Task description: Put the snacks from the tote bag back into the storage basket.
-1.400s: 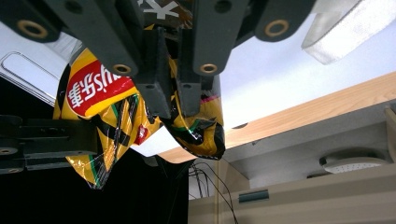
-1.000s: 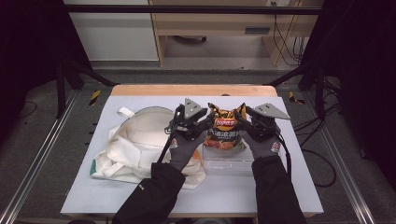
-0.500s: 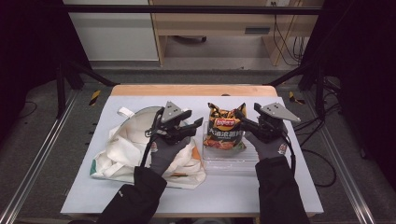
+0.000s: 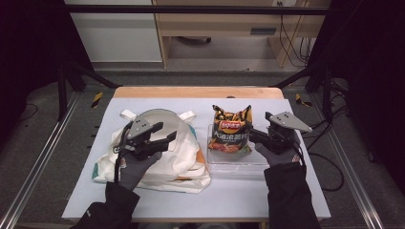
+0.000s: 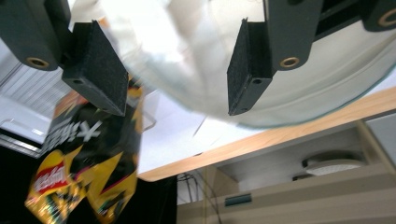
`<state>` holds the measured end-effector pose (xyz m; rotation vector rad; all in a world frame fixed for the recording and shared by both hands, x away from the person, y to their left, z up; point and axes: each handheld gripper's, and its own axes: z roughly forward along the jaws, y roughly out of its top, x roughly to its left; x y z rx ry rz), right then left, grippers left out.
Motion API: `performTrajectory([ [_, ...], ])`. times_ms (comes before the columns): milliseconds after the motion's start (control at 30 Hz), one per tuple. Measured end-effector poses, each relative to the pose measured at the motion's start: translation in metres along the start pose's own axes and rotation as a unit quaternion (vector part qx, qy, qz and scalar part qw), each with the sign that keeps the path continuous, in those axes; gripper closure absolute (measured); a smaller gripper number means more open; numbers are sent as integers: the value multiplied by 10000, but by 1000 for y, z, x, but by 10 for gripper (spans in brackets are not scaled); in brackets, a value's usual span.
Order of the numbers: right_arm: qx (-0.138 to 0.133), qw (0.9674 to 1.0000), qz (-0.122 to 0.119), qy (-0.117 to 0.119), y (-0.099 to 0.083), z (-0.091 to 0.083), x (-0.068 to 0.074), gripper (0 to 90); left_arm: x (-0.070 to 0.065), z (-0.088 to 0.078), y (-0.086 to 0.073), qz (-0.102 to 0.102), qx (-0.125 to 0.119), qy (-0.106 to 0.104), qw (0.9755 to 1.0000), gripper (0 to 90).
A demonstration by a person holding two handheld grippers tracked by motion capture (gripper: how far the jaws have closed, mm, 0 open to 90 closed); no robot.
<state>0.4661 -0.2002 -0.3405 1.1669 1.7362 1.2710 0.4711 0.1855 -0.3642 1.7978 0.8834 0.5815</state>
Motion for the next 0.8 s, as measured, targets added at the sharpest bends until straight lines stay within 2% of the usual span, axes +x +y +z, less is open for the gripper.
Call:
performTrajectory([
  [167,54,10000,-49,-24,-7,-5,0,239,14,-17,-15,5,120,150,9998,372],
  [467,148,9999,-69,-28,-23,-17,-6,215,36,-43,-41,-121,220,404,9989,370],
  [800,401,9991,-26,-152,-43,-20,-14,218,59,-62,-63,-412,238,682,9965,399],
])
